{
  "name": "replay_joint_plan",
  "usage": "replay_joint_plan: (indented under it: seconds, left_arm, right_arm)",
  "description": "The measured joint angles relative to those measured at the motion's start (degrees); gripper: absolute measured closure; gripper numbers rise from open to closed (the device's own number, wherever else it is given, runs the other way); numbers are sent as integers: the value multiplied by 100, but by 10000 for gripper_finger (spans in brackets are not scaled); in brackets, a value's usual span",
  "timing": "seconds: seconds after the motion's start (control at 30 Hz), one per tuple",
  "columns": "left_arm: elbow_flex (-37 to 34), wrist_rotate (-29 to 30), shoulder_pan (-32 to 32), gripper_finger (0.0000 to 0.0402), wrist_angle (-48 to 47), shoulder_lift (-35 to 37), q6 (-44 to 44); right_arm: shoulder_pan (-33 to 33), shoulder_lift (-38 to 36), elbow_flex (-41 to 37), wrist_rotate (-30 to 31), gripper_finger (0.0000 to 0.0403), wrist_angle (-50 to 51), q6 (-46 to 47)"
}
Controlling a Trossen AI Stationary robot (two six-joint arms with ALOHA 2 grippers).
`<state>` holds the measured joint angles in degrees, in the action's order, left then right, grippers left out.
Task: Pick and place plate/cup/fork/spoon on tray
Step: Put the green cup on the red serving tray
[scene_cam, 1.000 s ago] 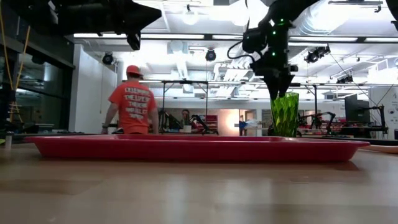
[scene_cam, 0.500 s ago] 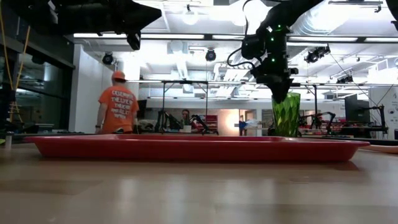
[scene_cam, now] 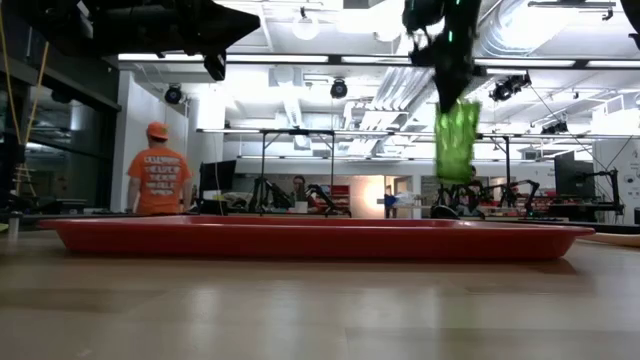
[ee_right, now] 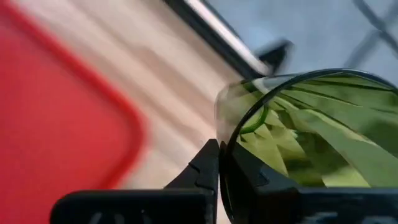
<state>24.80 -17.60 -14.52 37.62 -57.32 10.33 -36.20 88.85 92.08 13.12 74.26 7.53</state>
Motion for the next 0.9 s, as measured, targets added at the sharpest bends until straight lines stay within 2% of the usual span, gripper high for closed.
replay_joint_plan:
  seconds: [0.07, 0.2, 0.33, 0.43, 0.57, 0.67, 0.9]
  left_arm:
    - [0, 17, 0, 402, 2, 0, 0]
    - [0, 30, 0, 402, 0, 0, -2]
    - [0, 34, -1, 402, 50, 0, -1]
    - [0, 34, 0, 401, 136, 0, -2]
    - [0, 31, 0, 401, 131, 1, 0]
    - [0, 30, 0, 401, 127, 1, 3]
    - [0, 25, 126, 401, 92, 2, 7]
  right_arm:
    - [350, -151, 174, -297, 399, 19, 200]
    - [1279, -188, 368, -454, 400, 103, 620]
    - [2195, 176, 376, -525, 401, 79, 871]
    - [2620, 546, 375, -523, 401, 209, 895]
    - [2848, 971, 373, -606, 402, 314, 905]
    - [2898, 1122, 372, -403, 402, 319, 857]
    - [2579, 1240, 82, -677, 402, -47, 828]
